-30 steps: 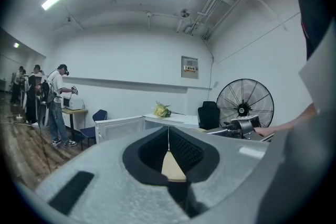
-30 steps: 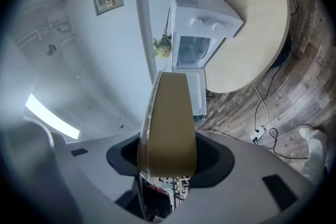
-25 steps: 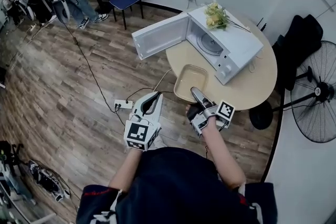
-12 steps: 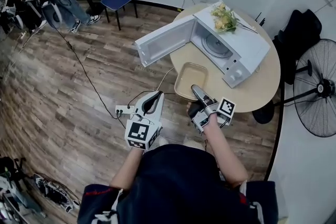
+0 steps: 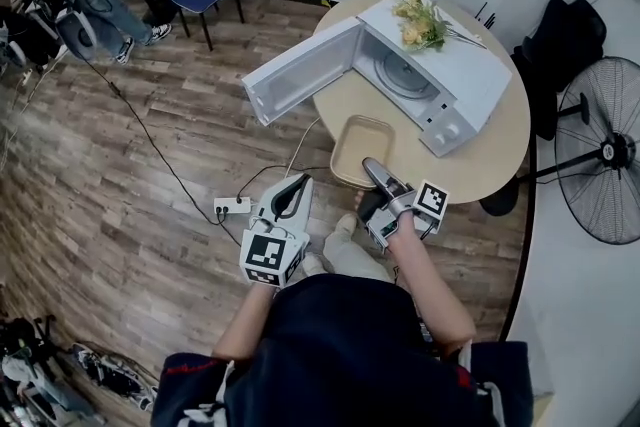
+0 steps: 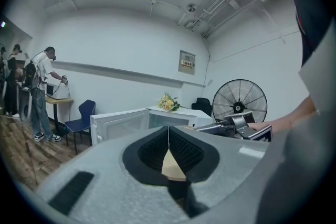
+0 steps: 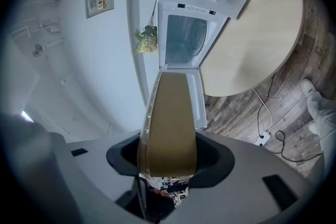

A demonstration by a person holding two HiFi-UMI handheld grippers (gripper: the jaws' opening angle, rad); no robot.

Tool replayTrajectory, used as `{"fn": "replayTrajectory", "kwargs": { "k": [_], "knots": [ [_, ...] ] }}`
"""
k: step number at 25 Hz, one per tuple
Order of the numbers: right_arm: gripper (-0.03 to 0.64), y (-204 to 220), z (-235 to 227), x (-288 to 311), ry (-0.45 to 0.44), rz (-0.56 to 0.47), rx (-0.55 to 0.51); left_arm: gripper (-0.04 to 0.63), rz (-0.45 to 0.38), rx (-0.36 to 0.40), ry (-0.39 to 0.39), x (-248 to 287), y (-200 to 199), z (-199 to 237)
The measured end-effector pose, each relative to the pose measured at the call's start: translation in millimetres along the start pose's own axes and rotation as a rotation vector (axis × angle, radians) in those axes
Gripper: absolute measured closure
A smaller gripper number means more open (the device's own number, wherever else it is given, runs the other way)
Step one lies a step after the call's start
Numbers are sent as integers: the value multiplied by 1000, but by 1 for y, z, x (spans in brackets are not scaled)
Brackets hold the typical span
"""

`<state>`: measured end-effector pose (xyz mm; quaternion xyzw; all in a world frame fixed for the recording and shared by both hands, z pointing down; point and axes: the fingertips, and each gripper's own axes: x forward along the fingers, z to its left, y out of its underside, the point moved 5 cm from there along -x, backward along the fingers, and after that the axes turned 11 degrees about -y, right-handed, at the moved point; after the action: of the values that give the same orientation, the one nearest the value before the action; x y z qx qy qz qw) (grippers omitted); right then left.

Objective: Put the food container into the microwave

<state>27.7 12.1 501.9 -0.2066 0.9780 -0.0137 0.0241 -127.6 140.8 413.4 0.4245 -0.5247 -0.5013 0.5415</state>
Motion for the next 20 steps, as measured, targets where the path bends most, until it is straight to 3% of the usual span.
{"fn": "replayTrajectory", "kwargs": {
  "k": [5,12,20],
  "knots": [
    [407,-18,-2,13,-2,-12,30,577,13,-7,-7,28,-5,9],
    [407,-62,2,43,-22,-30,54,577,5,46,43,85,-24,2],
    [405,-109,1,71,-32,-7,65,577,23,69,43,144,-33,0]
  ]
}}
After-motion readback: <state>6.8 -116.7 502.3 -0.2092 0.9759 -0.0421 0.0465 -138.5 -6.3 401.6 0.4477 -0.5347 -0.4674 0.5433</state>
